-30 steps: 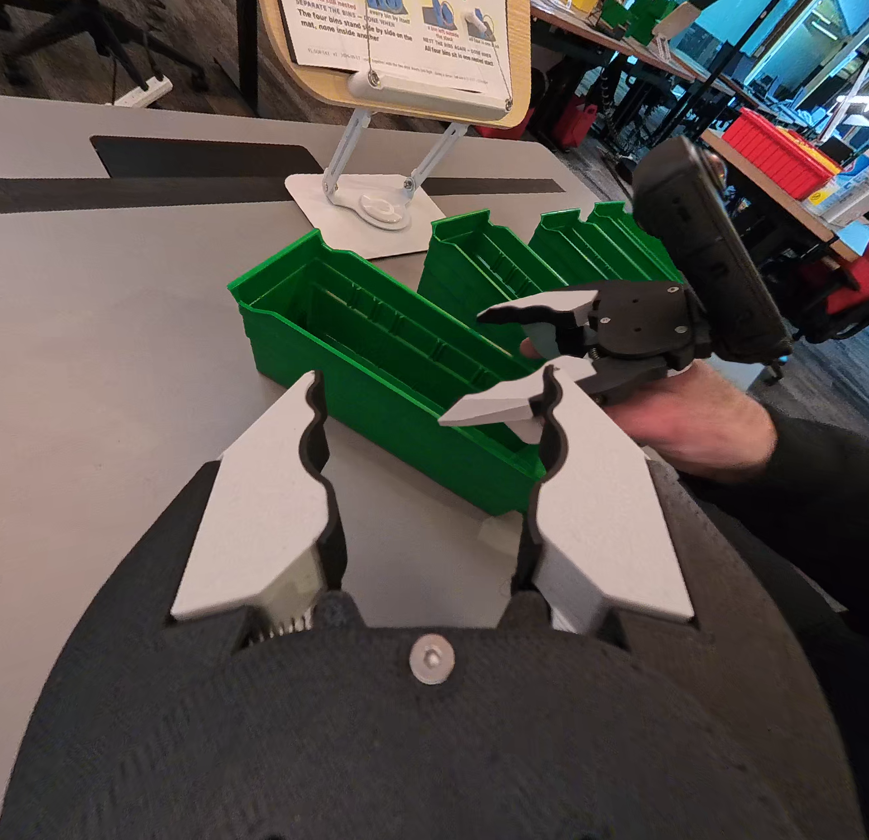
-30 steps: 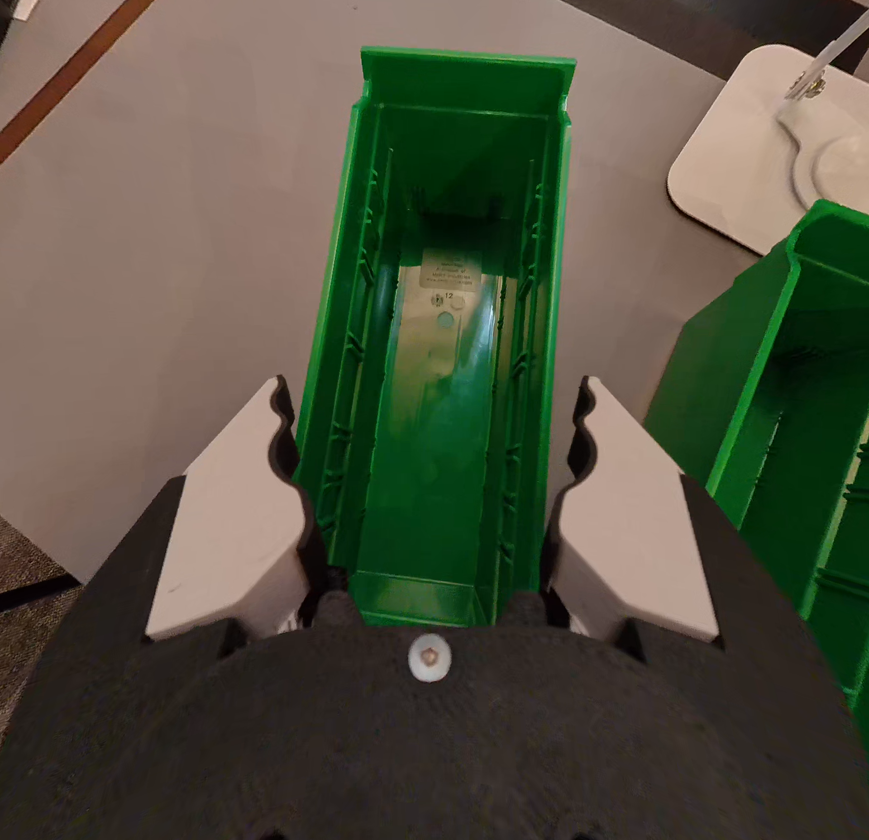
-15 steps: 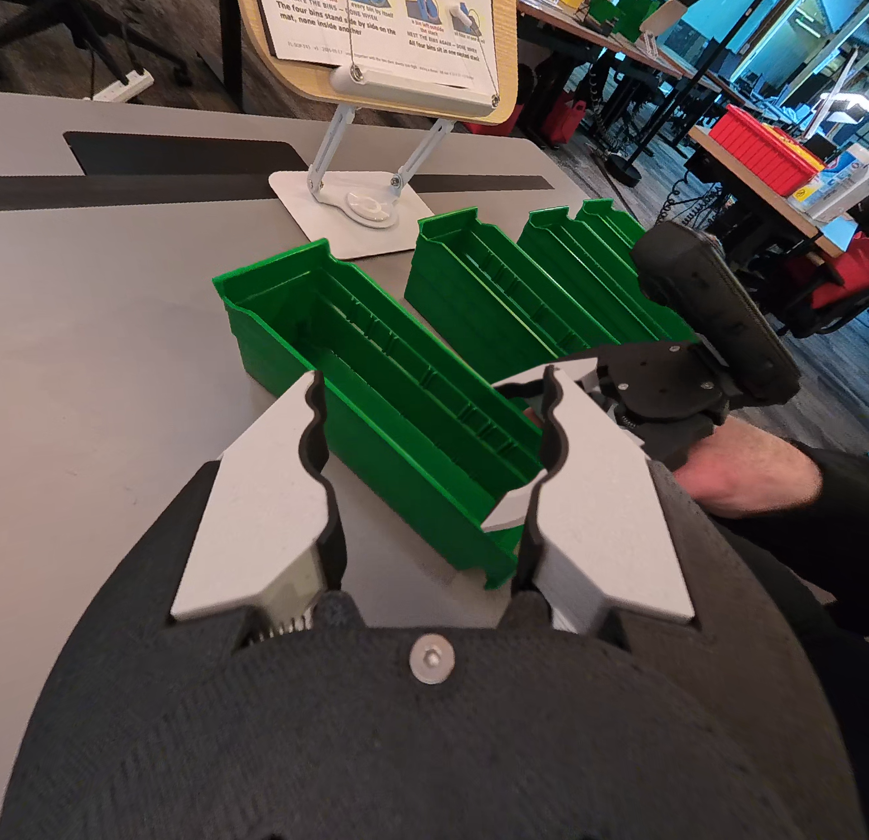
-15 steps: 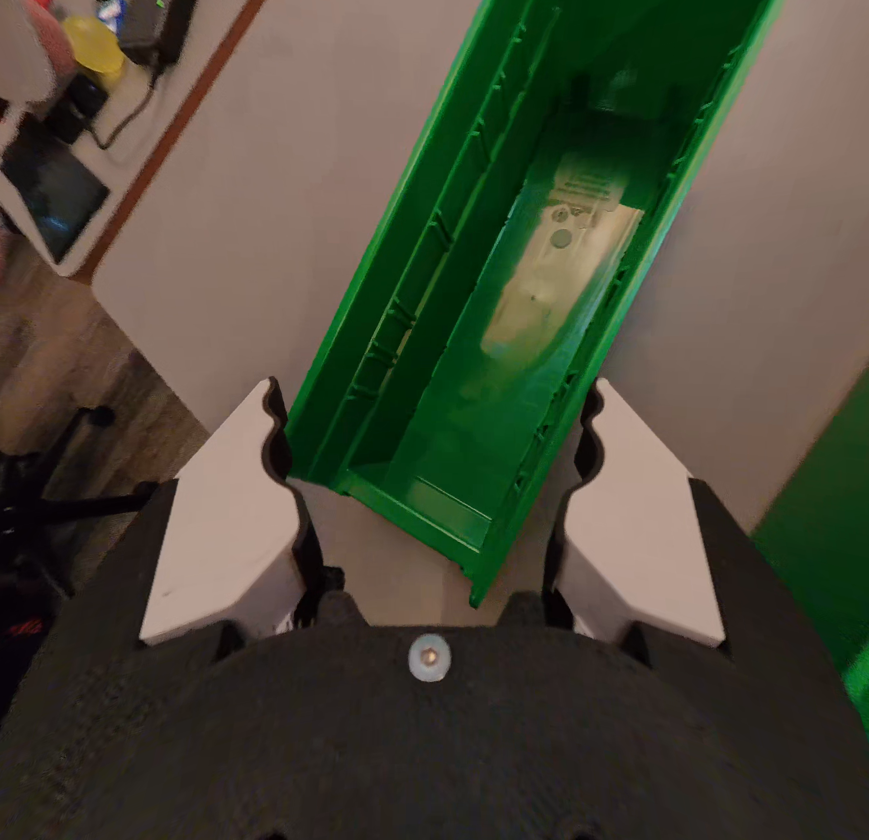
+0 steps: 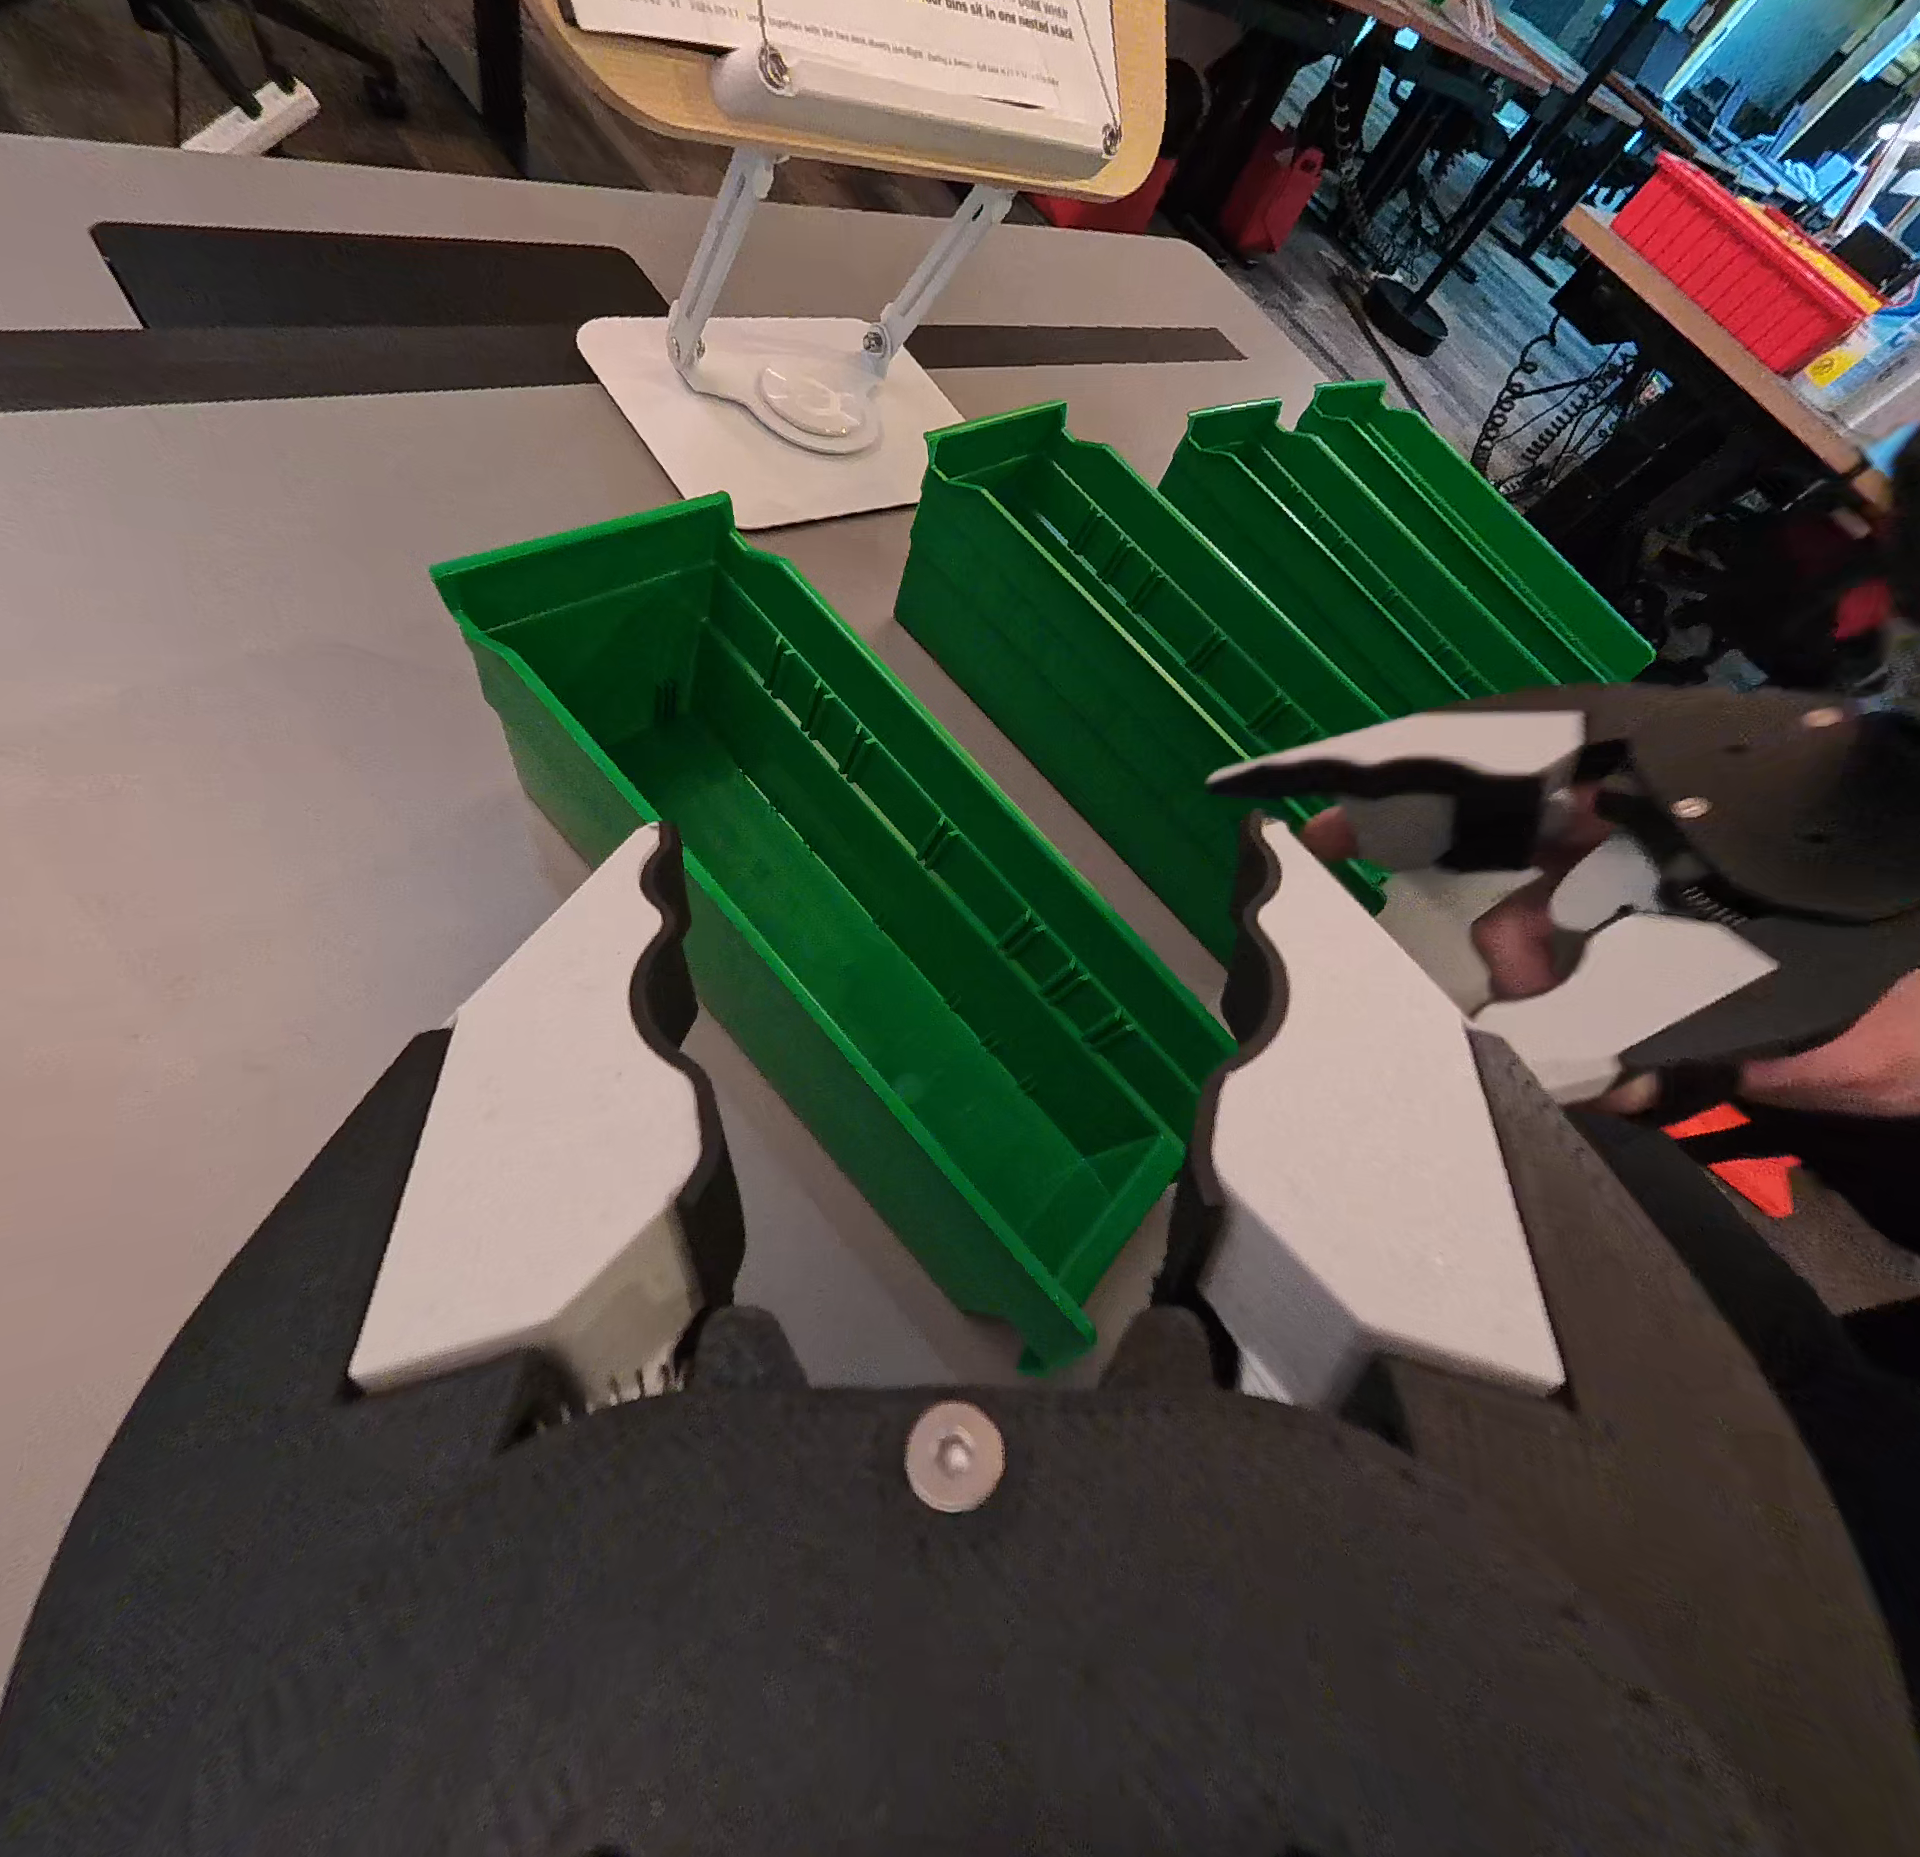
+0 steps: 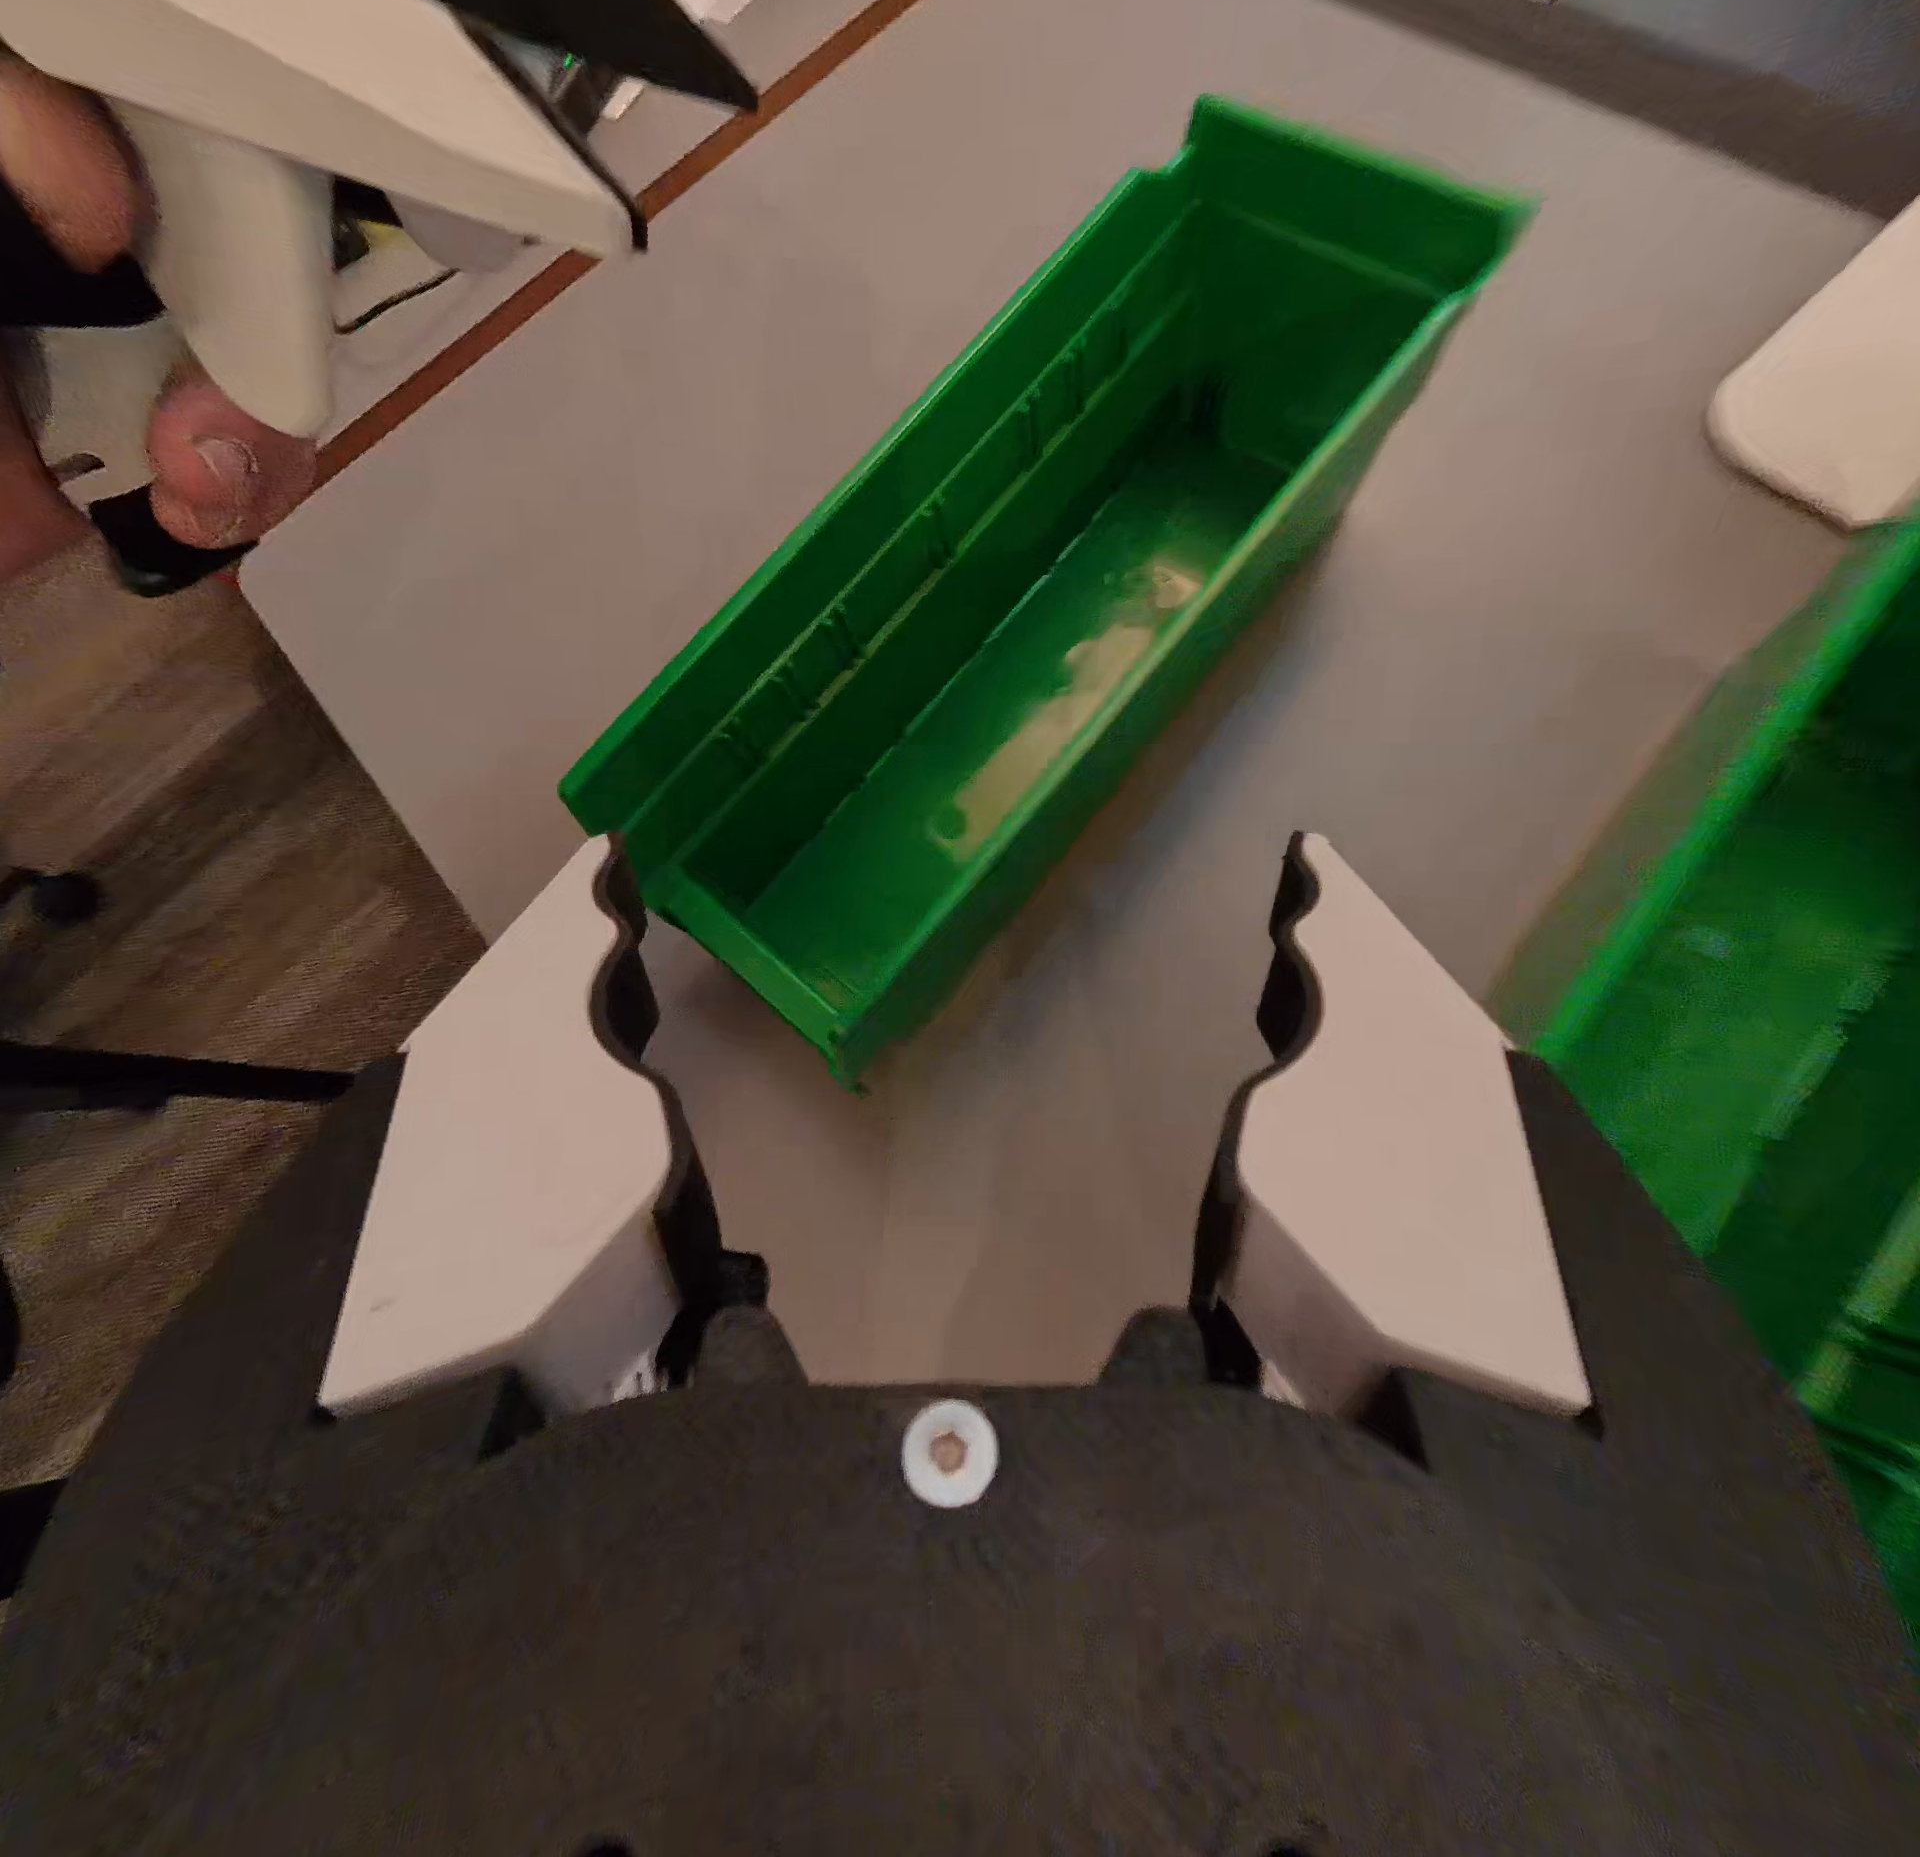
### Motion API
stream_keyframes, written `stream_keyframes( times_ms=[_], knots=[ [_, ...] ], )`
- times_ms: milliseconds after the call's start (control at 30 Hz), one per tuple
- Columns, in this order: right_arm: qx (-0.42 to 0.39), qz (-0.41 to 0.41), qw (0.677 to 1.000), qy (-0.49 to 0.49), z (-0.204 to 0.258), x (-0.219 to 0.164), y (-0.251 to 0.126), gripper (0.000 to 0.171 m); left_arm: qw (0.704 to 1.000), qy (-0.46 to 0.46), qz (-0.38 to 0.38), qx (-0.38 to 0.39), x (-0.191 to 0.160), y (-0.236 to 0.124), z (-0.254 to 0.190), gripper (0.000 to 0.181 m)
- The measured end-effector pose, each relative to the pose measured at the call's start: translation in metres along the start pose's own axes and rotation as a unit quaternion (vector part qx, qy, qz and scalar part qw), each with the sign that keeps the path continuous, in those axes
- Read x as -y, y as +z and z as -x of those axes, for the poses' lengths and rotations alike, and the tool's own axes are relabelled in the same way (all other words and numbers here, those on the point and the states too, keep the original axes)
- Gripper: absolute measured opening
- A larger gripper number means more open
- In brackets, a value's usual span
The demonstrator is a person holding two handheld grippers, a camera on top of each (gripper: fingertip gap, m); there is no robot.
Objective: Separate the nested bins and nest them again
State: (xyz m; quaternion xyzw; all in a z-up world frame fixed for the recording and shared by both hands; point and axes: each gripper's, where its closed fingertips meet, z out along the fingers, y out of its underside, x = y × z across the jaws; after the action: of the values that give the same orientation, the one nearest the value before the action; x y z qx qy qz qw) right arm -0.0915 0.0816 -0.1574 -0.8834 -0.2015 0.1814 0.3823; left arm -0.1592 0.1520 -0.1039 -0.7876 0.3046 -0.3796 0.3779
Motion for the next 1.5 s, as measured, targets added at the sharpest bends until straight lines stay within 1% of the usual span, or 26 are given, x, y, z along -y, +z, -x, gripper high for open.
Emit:
stream_keyframes(
  times_ms=[67, 133, 267, 400, 467, 533, 567, 667, 733, 833, 900, 967, 1200, 1500],
  knots=[
    [-0.027, -0.019, 0.999, -0.02, -0.017, 0.005, -0.025, 0.118, 1.0, 0.0, 0.004, 0.001, -0.002, 0.002, 0.0, 0.103],
    [-0.066, -0.032, 0.997, -0.033, -0.045, 0.008, -0.055, 0.115, 1.0, -0.002, 0.005, -0.001, -0.003, 0.004, 0.0, 0.103],
    [-0.128, -0.064, 0.99, -0.008, -0.109, 0.006, -0.124, 0.108, 1.0, -0.008, 0.008, -0.002, -0.006, 0.008, 0.001, 0.103],
    [-0.214, -0.073, 0.974, 0.028, -0.18, -0.014, -0.193, 0.102, 1.0, -0.009, 0.016, 0.001, -0.011, 0.014, 0.001, 0.103],
    [-0.233, -0.047, 0.969, 0.063, -0.209, -0.037, -0.211, 0.109, 1.0, -0.008, 0.021, 0.0, -0.012, 0.018, -0.002, 0.103],
    [-0.227, -0.012, 0.969, 0.095, -0.227, -0.06, -0.214, 0.114, 1.0, -0.004, 0.028, -0.001, -0.015, 0.023, -0.006, 0.103],
    [-0.23, 0.006, 0.968, 0.103, -0.235, -0.071, -0.211, 0.119, 0.999, -0.002, 0.032, -0.002, -0.016, 0.025, -0.008, 0.103],
    [-0.231, 0.048, 0.965, 0.112, -0.249, -0.089, -0.192, 0.124, 0.999, 0.005, 0.043, -0.005, -0.02, 0.032, -0.013, 0.103],
    [-0.249, 0.091, 0.958, 0.11, -0.263, -0.101, -0.18, 0.128, 0.999, 0.007, 0.049, -0.006, -0.022, 0.035, -0.015, 0.103],
    [-0.238, 0.135, 0.954, 0.12, -0.273, -0.113, -0.158, 0.126, 0.998, 0.009, 0.054, -0.007, -0.024, 0.036, -0.015, 0.103],
    [-0.243, 0.163, 0.949, 0.118, -0.28, -0.121, -0.149, 0.119, 0.998, 0.008, 0.054, -0.007, -0.024, 0.035, -0.014, 0.103],
    [-0.247, 0.184, 0.944, 0.116, -0.286, -0.127, -0.143, 0.119, 0.999, 0.006, 0.053, -0.007, -0.025, 0.034, -0.012, 0.102],
    [-0.247, 0.158, 0.949, 0.118, -0.293, -0.119, -0.142, 0.103, 0.998, 0.0, 0.056, -0.008, -0.028, 0.035, -0.008, 0.102],
    [-0.236, 0.098, 0.959, 0.121, -0.293, -0.097, -0.153, 0.096, 0.998, 0.001, 0.061, -0.007, -0.031, 0.038, -0.009, 0.102]
  ],
)
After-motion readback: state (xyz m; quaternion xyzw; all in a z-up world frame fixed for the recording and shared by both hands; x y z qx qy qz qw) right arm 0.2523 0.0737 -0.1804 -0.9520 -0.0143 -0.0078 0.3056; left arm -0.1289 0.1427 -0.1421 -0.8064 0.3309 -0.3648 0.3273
